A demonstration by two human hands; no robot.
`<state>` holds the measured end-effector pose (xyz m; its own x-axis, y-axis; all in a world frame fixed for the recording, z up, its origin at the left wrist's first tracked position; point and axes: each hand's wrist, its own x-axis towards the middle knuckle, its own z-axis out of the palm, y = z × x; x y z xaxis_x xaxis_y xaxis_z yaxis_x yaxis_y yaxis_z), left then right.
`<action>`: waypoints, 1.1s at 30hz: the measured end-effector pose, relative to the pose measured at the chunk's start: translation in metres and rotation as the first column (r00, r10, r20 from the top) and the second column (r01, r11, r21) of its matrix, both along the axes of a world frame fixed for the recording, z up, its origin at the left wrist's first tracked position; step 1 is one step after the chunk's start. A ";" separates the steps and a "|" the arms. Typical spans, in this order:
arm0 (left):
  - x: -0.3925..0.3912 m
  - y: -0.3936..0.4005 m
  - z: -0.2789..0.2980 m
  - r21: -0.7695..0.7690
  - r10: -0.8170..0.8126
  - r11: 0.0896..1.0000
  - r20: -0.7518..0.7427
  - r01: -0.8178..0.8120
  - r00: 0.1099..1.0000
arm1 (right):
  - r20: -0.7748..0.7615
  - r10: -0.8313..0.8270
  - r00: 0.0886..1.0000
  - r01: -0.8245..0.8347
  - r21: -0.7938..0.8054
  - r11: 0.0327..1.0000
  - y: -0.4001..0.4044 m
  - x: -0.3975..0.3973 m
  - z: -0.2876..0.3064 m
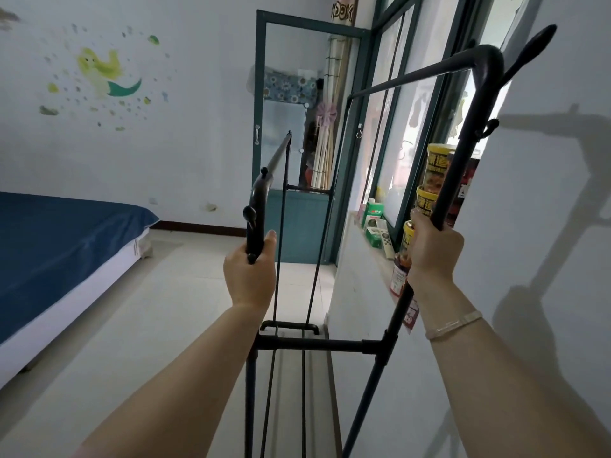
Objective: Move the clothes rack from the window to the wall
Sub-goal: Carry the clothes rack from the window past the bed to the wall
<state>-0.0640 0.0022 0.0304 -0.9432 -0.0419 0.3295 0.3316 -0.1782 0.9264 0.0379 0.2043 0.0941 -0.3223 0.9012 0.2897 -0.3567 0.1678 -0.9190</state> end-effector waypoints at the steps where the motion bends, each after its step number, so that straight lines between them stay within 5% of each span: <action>1: -0.004 0.000 0.000 0.000 0.011 1.000 -0.006 -0.011 1.000 | -0.001 0.005 1.000 -0.005 0.002 1.000 0.000 -0.005 0.000; 33: -0.181 0.064 -0.004 -0.007 0.317 0.948 -0.087 -0.319 0.944 | 0.016 0.291 0.956 -0.292 0.078 0.953 0.086 -0.227 -0.002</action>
